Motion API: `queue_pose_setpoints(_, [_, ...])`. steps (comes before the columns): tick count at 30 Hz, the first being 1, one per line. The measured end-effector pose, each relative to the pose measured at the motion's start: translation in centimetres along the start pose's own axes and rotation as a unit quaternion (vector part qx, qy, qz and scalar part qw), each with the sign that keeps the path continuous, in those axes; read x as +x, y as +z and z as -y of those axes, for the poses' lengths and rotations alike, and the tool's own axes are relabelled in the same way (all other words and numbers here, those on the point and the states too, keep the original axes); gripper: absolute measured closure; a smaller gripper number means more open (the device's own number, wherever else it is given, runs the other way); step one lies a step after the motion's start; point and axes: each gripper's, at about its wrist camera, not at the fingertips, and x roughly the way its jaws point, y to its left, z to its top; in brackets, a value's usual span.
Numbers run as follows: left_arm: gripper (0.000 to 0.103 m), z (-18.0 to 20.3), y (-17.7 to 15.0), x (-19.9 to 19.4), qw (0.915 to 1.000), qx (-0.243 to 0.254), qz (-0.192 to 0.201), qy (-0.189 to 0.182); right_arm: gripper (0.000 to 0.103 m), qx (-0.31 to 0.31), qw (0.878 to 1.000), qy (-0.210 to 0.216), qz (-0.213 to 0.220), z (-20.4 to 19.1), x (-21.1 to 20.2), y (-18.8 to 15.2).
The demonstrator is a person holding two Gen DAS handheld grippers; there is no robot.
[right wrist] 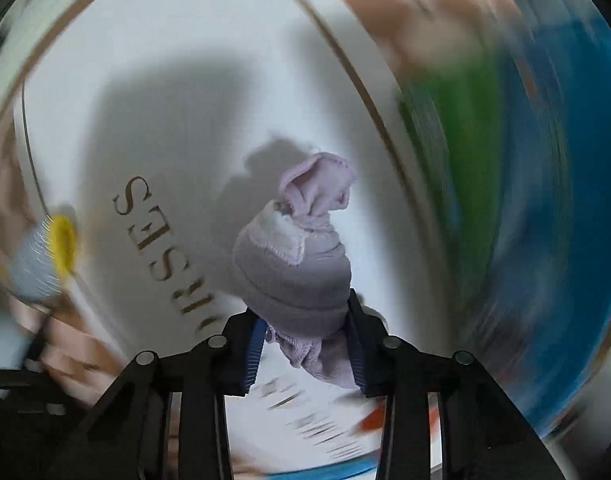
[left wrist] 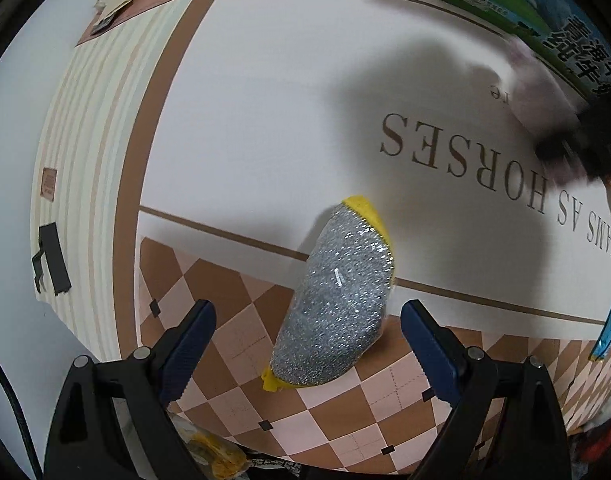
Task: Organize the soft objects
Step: 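Grasp the silver-yellow sponge with the left tool while the right tool grasps the lilac sock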
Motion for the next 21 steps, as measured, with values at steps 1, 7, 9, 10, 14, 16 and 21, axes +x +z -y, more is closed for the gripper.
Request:
queue_pose_setpoints(1, [0.008,0.1,0.1,0.0,1.0000,0.004,0.000,-0.002,0.065,0.025,1.000,0.018,-0.003,0.7,0.1,-1.0])
queue_pose_setpoints(7, [0.008,1.9,1.3,0.5,0.9994,0.031,-0.009,-0.009,0.065,0.191,0.974,0.121,0.000,4.2,1.4,-9.8])
queue_pose_setpoints(9, [0.008,2.5,1.7,1.1,0.9990,0.041,-0.016,-0.010,0.065,0.250,0.956,0.151,0.006,5.1,1.9,-12.8])
queue_pose_setpoints(10, [0.008,2.7,1.8,1.3,0.9988,0.045,-0.018,-0.011,0.065,0.273,0.948,0.161,0.009,5.4,2.1,-13.9])
queue_pose_setpoints(14, [0.009,3.6,2.6,2.4,0.9978,0.058,-0.031,-0.010,0.065,0.344,0.920,0.187,0.015,6.2,3.6,-16.9])
queue_pose_setpoints(16, [0.025,4.0,2.8,2.9,0.9974,0.062,-0.037,-0.006,0.062,0.361,0.912,0.192,0.011,6.3,4.5,-17.5])
queue_pose_setpoints(21, [0.056,4.0,3.3,3.4,0.9972,0.044,-0.046,-0.039,0.060,0.377,0.907,0.190,0.015,6.4,6.2,-17.9])
